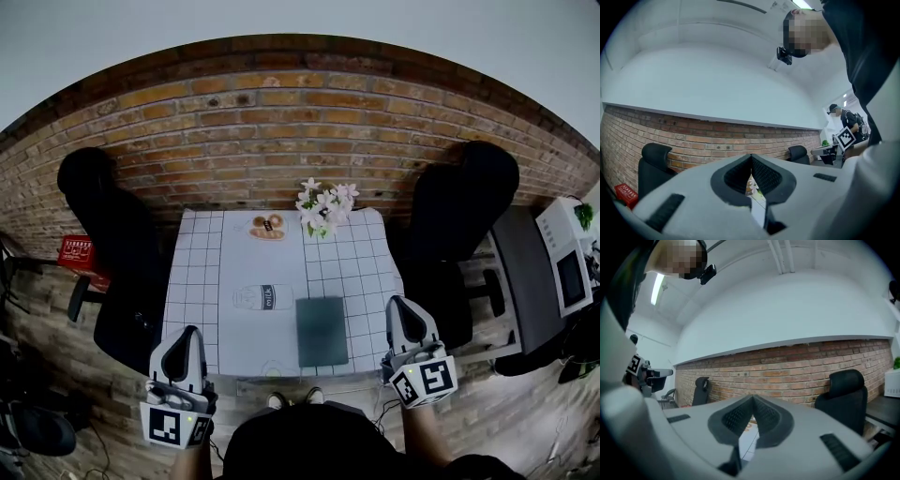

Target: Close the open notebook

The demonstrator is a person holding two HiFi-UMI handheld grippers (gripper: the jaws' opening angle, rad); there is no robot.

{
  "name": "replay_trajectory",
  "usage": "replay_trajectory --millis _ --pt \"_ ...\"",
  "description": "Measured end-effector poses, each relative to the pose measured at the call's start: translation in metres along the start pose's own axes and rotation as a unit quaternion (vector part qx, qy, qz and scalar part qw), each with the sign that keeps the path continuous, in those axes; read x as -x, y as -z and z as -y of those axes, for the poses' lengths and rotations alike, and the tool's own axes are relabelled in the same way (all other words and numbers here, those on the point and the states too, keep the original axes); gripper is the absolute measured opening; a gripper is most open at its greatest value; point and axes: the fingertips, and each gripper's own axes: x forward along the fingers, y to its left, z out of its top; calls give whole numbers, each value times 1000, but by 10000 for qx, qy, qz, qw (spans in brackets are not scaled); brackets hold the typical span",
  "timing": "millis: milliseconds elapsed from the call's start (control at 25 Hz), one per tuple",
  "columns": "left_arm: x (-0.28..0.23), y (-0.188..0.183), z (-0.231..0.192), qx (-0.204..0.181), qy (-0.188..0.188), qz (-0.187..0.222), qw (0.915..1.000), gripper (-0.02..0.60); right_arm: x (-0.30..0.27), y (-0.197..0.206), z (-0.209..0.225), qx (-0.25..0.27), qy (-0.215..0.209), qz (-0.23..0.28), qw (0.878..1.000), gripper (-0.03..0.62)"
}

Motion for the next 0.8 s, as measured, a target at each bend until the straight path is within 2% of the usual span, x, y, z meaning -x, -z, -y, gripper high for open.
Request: replay_trajectory --millis 280,800 --pt "1 -1 10 62 48 -38 10000 25 -2 1 -2 -674 -135 53 9976 12" --pt "1 -1 17 -49 -54 -170 9998 25 -6 4 4 -790 -273 9 9965 12"
